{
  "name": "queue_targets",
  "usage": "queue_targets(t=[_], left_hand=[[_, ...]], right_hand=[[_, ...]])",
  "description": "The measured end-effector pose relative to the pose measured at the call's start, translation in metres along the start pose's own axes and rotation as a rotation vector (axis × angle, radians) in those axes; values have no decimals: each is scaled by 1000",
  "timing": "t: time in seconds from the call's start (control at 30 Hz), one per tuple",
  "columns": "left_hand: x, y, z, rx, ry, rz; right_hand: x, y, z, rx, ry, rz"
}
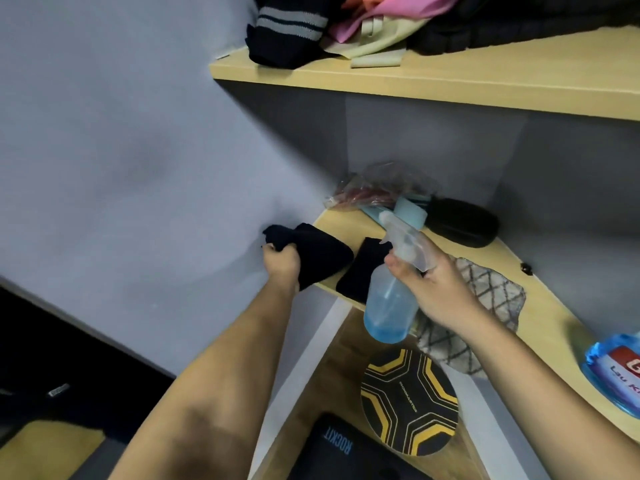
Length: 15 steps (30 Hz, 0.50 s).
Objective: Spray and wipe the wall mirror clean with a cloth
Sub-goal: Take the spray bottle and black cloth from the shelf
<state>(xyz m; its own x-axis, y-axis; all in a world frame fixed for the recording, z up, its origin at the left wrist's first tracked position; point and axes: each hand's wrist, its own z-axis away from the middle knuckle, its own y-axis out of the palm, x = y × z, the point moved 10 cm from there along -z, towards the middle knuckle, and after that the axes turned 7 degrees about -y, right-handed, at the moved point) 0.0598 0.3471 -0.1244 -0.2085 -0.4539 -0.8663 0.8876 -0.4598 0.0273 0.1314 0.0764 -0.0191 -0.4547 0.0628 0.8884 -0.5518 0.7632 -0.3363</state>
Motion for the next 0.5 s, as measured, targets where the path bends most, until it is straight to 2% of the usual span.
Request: queue_targets(t=[0.2,0.37,0.5], left_hand=[[-30,-33,40,5,71,-157],[-32,-69,82,65,-32,-344],[-38,-112,120,85,-88,-348]], right_hand=[[18,20,15,6,46,-142],[35,46,37,55,68,-138],[44,79,68,155,167,-57]])
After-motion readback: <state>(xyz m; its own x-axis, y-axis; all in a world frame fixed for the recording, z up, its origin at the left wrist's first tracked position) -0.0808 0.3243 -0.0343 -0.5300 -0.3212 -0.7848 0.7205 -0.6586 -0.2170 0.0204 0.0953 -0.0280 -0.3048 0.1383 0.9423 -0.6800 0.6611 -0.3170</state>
